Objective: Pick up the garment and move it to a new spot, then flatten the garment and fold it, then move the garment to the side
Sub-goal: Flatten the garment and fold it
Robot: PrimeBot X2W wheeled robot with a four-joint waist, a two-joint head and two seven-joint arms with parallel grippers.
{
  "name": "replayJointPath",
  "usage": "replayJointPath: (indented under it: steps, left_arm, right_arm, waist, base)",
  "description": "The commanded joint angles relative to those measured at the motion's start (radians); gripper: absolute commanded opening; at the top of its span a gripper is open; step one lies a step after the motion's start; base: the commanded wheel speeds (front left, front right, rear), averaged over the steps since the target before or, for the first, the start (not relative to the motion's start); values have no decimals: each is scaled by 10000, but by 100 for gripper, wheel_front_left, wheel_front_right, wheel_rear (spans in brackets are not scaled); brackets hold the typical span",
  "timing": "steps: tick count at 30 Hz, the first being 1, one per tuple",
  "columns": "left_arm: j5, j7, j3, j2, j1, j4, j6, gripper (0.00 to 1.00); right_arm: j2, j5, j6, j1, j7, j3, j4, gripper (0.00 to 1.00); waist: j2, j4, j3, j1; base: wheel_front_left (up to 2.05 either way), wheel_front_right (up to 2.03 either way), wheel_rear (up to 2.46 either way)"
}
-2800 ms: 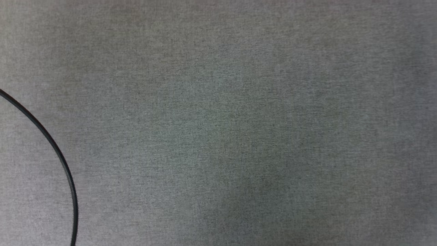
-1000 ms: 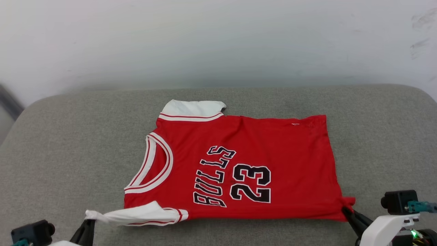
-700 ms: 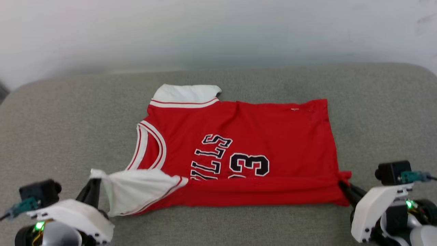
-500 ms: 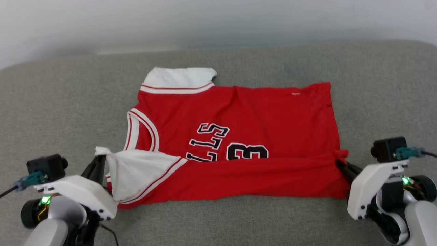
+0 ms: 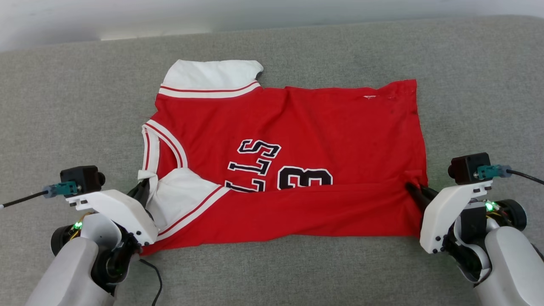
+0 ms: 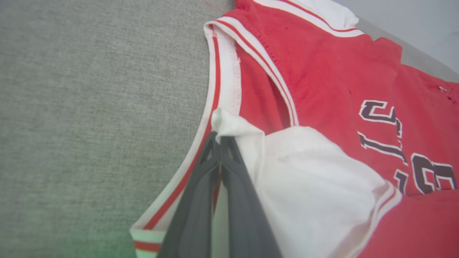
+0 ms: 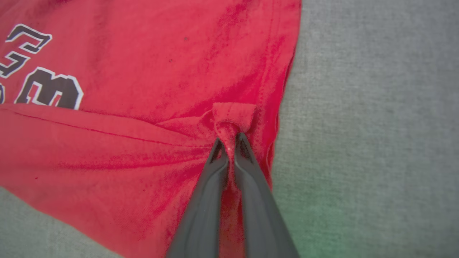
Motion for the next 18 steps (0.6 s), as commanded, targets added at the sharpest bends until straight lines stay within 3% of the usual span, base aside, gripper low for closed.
replayJointPath:
  steps: [1,5,11,18]
  left_arm:
    - [-33,83,-58,-20,-221,351,-100,100]
    - [-12,-54,-9,-24,-380,742,-98,100]
    - [-97,98,109,305,-430,1082,-130,100]
    - [-52,1575,-82,1445,-226,401,-53,100]
  right_arm:
    - [70,129,-10,-128,-233,76,196,100]
    - [-16,341,-9,-175,-710,222,97,100]
    - [-137,413,-9,192,-2290,239,-565,100]
    - [-85,152,-9,862,-3292,43,-1602,100]
  waist:
    - [0,-36,-115,-2]
    - [0,-88,-334,-2]
    - [0,-191,-1020,-2]
    - [0,-370,-1801,-2]
  base:
    - [0,0,0]
    - [0,0,0]
    - [0,0,0]
    - [0,0,0]
